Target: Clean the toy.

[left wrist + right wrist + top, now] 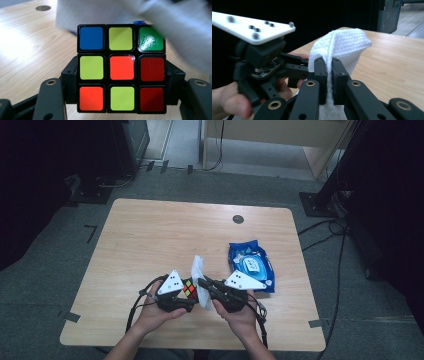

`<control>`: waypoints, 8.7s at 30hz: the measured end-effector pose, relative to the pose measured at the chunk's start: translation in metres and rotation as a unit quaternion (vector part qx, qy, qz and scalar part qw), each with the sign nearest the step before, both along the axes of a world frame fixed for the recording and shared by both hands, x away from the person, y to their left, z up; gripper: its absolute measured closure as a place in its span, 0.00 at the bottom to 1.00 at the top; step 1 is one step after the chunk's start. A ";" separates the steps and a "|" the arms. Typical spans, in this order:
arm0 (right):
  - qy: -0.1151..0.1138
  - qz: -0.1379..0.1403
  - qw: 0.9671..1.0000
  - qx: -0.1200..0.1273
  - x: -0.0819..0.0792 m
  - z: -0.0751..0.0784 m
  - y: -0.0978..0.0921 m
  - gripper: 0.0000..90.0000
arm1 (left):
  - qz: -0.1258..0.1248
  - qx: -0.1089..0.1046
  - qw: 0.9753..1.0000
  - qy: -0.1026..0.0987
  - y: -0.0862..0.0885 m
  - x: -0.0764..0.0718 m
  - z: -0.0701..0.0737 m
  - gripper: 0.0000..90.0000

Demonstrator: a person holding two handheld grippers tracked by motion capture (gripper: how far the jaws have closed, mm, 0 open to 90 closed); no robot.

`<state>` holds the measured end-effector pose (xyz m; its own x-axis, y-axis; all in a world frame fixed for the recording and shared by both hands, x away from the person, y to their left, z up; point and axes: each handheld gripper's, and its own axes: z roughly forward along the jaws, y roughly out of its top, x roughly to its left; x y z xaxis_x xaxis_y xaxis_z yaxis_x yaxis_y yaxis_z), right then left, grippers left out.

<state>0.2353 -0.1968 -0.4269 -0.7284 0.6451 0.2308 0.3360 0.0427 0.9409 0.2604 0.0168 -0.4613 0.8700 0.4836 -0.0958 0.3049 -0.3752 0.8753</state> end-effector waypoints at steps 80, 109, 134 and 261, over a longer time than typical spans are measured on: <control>0.129 -0.011 0.992 0.009 0.012 -0.056 0.014 0.37 | 0.085 -0.050 0.995 0.011 0.033 0.018 0.012 0.38; -0.112 -0.009 0.976 -0.184 -0.003 -0.058 0.030 0.54 | 0.054 -0.048 0.995 0.069 0.027 0.022 0.007 0.37; 0.065 -0.010 0.997 0.039 0.000 -0.059 0.032 0.32 | 0.107 -0.080 0.989 0.068 0.029 0.022 0.005 0.38; -0.003 -0.015 0.999 -0.032 0.001 -0.004 0.002 0.95 | 0.020 0.002 1.000 0.016 0.004 0.008 -0.008 0.38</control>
<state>0.2367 -0.1951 -0.4308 -0.7095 0.6803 0.1839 0.3318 0.0923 0.9388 0.2681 0.0204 -0.4690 0.8465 0.5184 -0.1209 0.3471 -0.3652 0.8638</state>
